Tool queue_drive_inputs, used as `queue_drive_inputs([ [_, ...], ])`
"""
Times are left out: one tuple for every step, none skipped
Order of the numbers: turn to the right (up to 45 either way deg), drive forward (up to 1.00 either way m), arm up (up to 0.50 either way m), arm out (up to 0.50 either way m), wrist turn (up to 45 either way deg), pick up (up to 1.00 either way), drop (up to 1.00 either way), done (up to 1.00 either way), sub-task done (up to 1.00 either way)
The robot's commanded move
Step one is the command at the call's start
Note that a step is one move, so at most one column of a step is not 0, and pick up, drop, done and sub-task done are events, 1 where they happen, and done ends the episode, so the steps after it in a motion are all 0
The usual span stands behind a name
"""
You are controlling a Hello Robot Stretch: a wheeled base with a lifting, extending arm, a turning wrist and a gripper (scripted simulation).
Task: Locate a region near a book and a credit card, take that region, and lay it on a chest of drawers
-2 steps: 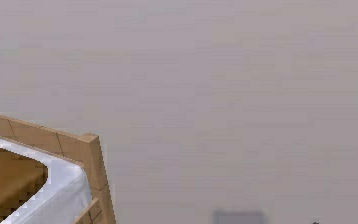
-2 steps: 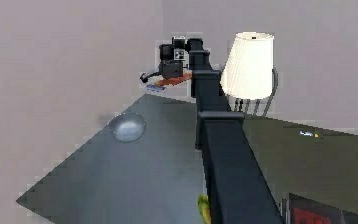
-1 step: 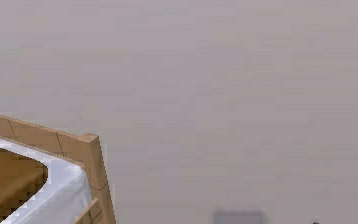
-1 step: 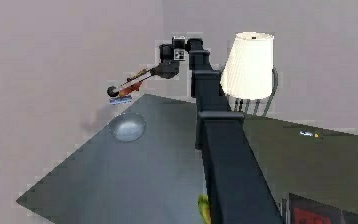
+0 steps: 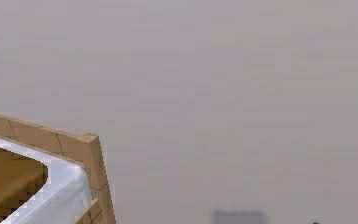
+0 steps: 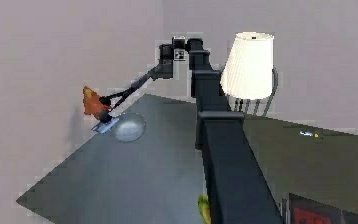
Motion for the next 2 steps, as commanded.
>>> queue_drive_inputs([
  [0.0,0.0,0.0,0.0,-21.0,0.0,0.0,0.0,0.0],
  [0.0,0.0,0.0,-0.48,0.0,0.0,0.0,0.0,0.0],
])
